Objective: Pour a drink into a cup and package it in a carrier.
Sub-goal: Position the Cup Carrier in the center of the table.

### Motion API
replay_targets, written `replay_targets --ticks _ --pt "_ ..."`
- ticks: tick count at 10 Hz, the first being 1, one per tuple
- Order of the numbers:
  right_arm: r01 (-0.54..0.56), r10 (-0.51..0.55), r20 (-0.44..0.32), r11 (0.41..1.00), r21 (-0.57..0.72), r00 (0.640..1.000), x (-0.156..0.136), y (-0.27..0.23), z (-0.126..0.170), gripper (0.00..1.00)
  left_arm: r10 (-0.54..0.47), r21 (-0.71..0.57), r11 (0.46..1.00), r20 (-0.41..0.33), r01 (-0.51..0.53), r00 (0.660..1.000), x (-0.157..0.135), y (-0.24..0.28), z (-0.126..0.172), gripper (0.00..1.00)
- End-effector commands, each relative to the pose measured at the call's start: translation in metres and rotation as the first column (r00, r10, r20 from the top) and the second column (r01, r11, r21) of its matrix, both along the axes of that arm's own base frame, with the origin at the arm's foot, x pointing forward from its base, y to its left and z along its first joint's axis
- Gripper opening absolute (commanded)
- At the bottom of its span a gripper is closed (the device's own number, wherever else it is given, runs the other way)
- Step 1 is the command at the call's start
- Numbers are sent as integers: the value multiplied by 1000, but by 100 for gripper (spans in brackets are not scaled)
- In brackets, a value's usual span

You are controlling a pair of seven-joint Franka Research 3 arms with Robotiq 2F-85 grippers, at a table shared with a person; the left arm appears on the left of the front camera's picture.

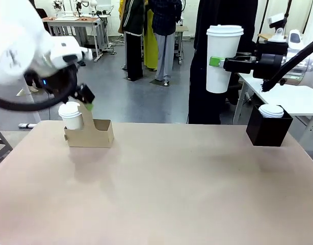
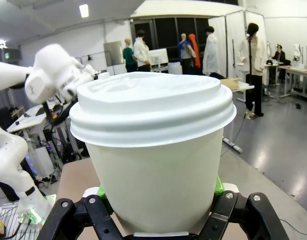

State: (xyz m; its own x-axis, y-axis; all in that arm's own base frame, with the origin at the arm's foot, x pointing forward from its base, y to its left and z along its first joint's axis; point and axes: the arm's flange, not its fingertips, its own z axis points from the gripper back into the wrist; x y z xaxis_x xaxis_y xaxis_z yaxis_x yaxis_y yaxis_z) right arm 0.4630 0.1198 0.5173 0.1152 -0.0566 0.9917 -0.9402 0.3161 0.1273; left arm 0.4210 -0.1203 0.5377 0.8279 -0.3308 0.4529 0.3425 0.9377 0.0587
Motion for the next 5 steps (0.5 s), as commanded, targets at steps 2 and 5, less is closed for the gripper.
replay_targets --ticks 2,5 --pt "9 -9 11 1000 1 1000 4 2 6 80 90 -14 996 -84 -91 992 57 -6 41 100" --pt "9 -9 11 1000 1 1000 4 2 6 80 192 11 981 -169 -193 967 111 16 33 100"
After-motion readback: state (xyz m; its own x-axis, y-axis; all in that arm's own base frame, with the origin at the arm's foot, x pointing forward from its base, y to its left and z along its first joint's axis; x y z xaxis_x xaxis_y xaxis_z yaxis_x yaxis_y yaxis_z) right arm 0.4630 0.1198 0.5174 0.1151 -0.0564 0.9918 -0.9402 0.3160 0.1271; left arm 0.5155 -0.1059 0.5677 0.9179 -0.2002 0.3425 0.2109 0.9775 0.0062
